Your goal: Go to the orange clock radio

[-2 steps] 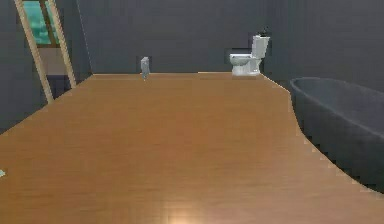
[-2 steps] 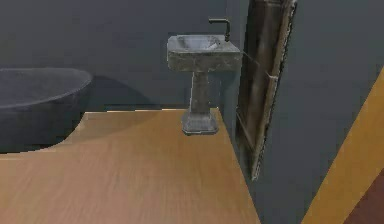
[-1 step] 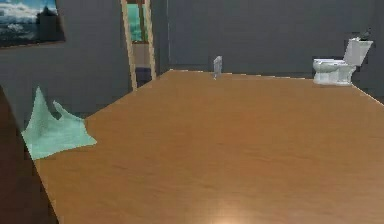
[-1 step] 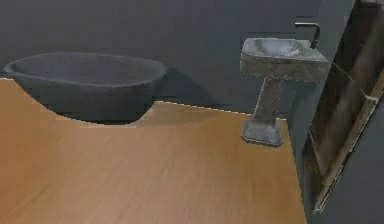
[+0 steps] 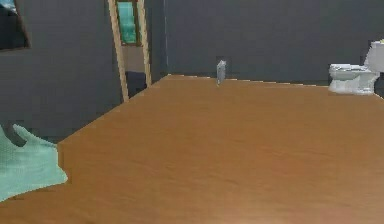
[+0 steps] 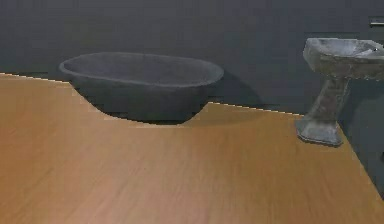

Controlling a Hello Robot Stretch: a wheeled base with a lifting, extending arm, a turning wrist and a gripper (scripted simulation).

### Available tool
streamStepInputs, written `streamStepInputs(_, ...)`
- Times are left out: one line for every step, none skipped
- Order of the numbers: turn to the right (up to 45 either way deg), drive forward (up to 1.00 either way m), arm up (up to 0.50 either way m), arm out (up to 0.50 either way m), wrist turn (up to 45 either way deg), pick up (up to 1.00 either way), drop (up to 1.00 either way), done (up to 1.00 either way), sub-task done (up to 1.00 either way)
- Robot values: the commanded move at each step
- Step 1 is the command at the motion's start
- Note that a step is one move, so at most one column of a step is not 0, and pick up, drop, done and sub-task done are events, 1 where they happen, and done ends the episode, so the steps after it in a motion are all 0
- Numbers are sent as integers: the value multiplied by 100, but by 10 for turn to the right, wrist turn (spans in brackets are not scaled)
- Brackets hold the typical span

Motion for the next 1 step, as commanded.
streamStepInputs(-90, 0, 0, 0, 0, 0, 0, 0, 0)
